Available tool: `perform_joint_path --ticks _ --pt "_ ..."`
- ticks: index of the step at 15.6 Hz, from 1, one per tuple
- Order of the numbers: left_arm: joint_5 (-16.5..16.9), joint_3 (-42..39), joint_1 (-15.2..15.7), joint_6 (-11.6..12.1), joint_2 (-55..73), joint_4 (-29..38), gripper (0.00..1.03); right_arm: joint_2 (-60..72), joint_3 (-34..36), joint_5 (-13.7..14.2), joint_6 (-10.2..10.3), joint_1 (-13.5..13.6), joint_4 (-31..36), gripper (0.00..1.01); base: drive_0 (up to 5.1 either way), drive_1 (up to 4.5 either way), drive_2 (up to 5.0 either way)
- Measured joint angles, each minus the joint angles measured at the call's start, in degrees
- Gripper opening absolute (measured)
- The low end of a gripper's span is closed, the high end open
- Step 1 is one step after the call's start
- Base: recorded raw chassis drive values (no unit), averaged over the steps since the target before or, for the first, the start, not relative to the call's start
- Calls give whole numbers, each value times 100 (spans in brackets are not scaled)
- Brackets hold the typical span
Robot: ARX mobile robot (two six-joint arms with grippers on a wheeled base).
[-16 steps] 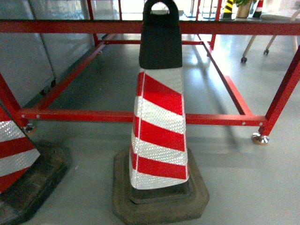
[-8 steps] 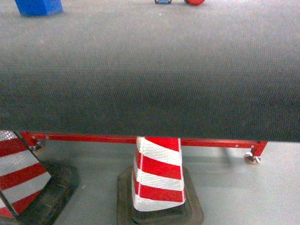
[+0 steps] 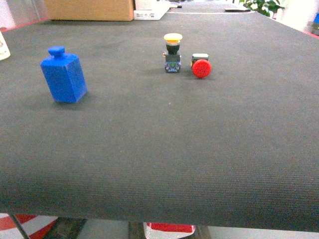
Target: Pick blue part to blue bin on bottom shelf
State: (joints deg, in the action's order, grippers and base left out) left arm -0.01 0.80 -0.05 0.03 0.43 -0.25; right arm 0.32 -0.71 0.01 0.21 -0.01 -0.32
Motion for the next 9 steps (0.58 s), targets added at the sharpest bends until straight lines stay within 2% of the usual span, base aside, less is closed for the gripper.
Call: perform_joint_path --ticks 9 --pt "0 0 0 -2 0 0 98 0 0 -2 -7 0 0 98 0 0 0"
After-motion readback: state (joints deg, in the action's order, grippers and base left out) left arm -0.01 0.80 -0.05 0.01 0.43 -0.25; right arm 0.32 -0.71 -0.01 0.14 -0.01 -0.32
